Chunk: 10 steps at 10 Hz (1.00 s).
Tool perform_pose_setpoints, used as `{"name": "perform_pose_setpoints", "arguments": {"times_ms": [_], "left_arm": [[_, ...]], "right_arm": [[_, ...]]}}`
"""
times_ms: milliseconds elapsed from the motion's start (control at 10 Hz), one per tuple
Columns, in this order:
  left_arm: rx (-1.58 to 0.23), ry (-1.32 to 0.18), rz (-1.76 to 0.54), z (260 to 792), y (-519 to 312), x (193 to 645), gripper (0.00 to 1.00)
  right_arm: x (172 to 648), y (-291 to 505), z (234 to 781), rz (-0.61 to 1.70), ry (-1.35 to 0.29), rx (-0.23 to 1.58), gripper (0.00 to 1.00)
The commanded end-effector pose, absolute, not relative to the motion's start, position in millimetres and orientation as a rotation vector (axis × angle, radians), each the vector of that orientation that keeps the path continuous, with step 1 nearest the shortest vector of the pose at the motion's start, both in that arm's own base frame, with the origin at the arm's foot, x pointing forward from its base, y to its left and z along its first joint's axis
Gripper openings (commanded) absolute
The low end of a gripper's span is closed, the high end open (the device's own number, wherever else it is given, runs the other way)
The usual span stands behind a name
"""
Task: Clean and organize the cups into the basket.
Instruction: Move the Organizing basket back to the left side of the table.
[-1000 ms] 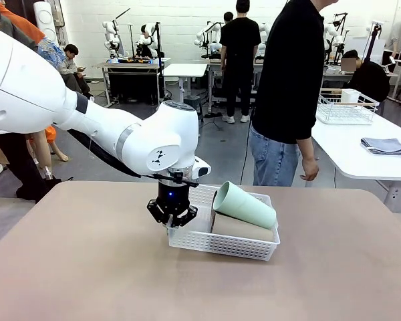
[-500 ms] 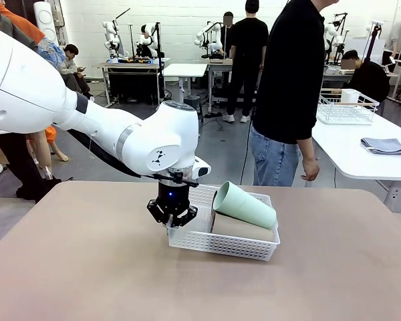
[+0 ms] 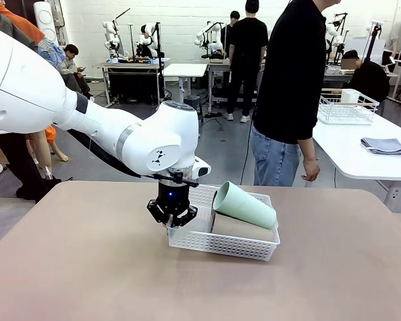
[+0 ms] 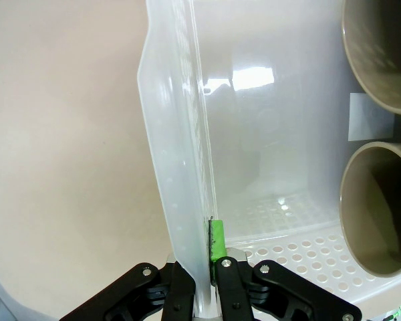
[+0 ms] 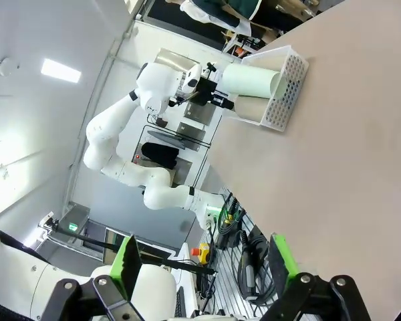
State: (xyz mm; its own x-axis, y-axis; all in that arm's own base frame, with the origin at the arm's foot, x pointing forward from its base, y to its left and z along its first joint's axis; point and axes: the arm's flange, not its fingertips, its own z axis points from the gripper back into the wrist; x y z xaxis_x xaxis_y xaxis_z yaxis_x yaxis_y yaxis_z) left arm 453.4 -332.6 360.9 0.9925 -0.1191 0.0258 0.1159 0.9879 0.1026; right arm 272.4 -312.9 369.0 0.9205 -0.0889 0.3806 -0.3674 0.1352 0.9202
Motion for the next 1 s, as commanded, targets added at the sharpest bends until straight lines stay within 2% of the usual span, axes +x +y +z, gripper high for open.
{"name": "perform_pose_setpoints", "arguments": {"times_ms": [0, 200, 500, 900], "left_arm": [[0.101, -0.032, -0.118, 361, -333, 453, 0.04], [0.083, 0.072, -0.03, 413, -334, 472, 0.04], [0.007, 0.123, 0.14, 404, -158, 469, 0.04], [-0.105, 0.158, 0.117, 378, -46, 470, 0.04]], "right_arm": [[271, -308, 369, 0.188, -0.379, 1.424, 1.0], [271, -308, 369, 0.188, -0.379, 1.424, 1.0], [271, -308, 369, 0.188, -0.379, 1.424, 1.0], [271, -308, 369, 0.188, -0.379, 1.424, 1.0]]}}
